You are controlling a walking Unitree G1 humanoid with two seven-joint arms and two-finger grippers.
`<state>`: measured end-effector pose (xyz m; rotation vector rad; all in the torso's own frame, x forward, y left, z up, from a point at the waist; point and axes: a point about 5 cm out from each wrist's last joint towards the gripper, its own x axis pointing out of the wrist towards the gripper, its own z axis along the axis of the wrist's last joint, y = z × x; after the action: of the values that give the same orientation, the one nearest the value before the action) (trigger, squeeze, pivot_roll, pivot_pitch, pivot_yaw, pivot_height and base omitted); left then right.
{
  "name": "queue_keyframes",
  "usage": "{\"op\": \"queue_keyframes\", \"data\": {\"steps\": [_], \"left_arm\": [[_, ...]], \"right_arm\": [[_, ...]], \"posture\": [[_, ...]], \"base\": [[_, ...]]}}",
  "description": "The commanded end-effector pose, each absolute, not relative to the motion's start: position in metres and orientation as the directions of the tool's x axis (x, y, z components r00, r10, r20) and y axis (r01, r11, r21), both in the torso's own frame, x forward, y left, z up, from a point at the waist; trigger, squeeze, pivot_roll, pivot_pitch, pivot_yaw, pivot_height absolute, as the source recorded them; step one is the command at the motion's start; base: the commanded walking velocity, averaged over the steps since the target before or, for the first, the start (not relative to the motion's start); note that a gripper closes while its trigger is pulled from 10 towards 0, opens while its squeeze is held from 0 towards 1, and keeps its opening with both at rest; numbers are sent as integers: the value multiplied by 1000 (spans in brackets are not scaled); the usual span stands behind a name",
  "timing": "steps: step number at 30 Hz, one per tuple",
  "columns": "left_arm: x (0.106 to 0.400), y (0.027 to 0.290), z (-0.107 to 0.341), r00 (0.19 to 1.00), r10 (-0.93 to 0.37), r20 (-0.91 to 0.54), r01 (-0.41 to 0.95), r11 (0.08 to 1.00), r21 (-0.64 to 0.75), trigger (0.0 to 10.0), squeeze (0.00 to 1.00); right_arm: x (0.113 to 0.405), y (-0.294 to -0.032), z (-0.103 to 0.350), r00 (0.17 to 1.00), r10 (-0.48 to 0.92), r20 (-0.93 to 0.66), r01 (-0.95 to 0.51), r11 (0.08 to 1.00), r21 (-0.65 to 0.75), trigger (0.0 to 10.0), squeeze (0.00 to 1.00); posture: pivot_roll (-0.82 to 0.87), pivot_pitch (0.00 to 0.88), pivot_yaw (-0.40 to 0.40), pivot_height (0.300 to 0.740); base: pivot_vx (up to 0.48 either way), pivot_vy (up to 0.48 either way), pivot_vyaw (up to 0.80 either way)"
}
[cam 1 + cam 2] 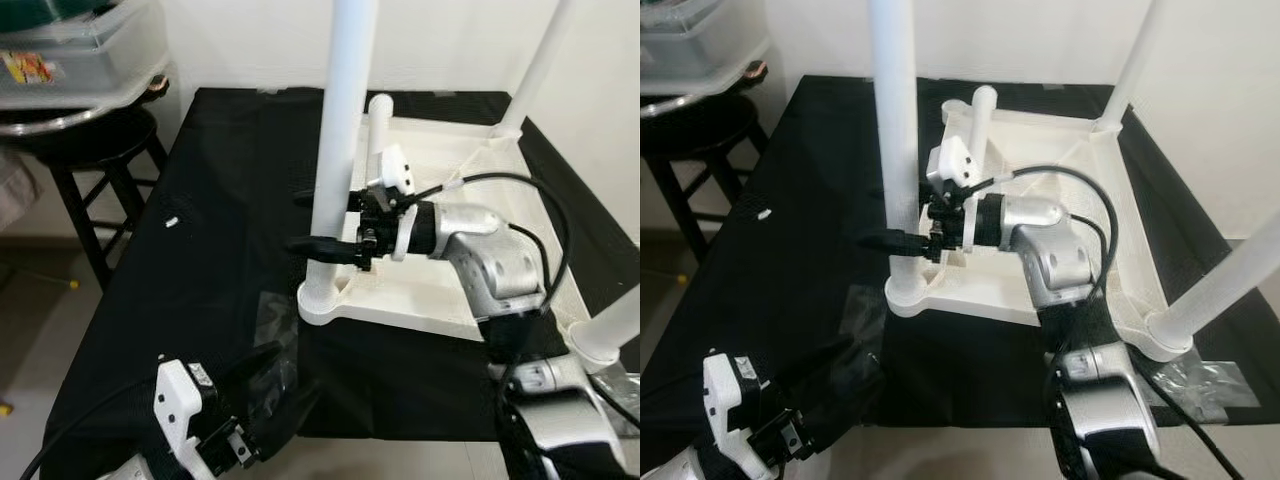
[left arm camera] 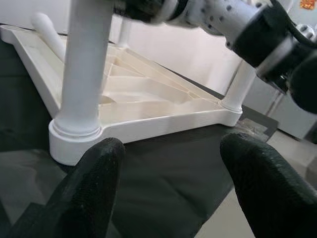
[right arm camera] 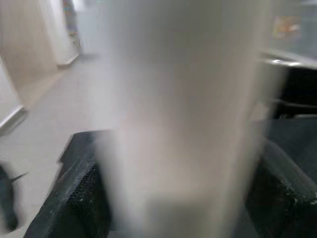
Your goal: Building children table
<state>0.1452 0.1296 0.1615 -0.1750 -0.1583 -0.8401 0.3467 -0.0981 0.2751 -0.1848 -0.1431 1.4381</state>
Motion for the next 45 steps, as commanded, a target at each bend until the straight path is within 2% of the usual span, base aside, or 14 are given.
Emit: {"op": "queue_keyframes", "data": {"steps": [1,7,8,23,25,26,27,34,36,37,38,41,42,45], "left_arm": [[141,130,162,656,-730,191,753,651,-96,10000,0],[136,130,163,658,-731,182,752,651,-102,10000,0],[135,131,163,659,-730,181,751,652,-104,10000,0],[144,128,161,661,-725,196,749,655,-102,10000,0],[148,128,161,662,-720,206,747,657,-102,10000,0],[151,129,160,663,-718,209,745,659,-101,10000,0],[153,130,160,664,-717,212,744,660,-100,10000,0],[164,131,158,660,-719,219,746,662,-74,10000,0],[166,131,158,657,-720,221,748,660,-71,10000,0],[167,131,158,654,-723,221,750,658,-69,10000,0],[167,131,158,654,-723,222,750,657,-68,10000,0],[166,132,158,656,-721,222,748,660,-68,10000,0],[166,132,158,656,-721,222,748,660,-68,10000,0],[163,131,158,653,-725,221,752,656,-70,10000,0]], "right_arm": [[349,-99,278,92,996,-1,-973,89,-214,10000,0],[358,-103,285,11,999,-35,-976,3,-217,9961,0],[358,-104,286,-28,999,-45,-977,-37,-209,0,0],[347,-113,265,-25,999,-29,-974,-30,-225,0,0],[338,-103,238,248,969,1,-952,244,-182,0,0],[338,-96,212,711,703,-2,-694,701,-165,0,0],[315,-96,189,857,513,-39,-514,850,-116,0,0],[281,-61,180,802,596,-42,-597,796,-101,0,0],[287,-64,184,805,593,-34,-593,798,-106,1412,0],[291,-66,188,807,590,-30,-590,801,-102,8627,0],[291,-64,192,787,616,-27,-615,783,-89,10000,0],[286,-57,202,677,736,-13,-736,677,-29,10000,0],[281,-54,207,645,764,-6,-764,645,-8,10000,1000],[275,-55,219,535,845,9,-843,535,-47,10000,1000]], "posture": [[202,217,-62,740],[219,232,-67,740],[221,235,-69,740],[158,187,-84,740],[143,178,-89,740],[110,158,-83,740],[109,155,-76,740],[96,115,-38,740],[98,105,-42,740],[100,105,-43,740],[104,107,-46,740],[105,107,-46,740],[108,109,-46,740],[112,118,-44,740]], "base": [[0,0,0],[0,0,0],[0,0,0],[0,0,0],[0,0,0],[0,0,0],[0,0,0],[0,0,0],[0,0,0],[0,0,0],[0,0,0],[0,0,0],[0,0,0],[0,0,0]]}}
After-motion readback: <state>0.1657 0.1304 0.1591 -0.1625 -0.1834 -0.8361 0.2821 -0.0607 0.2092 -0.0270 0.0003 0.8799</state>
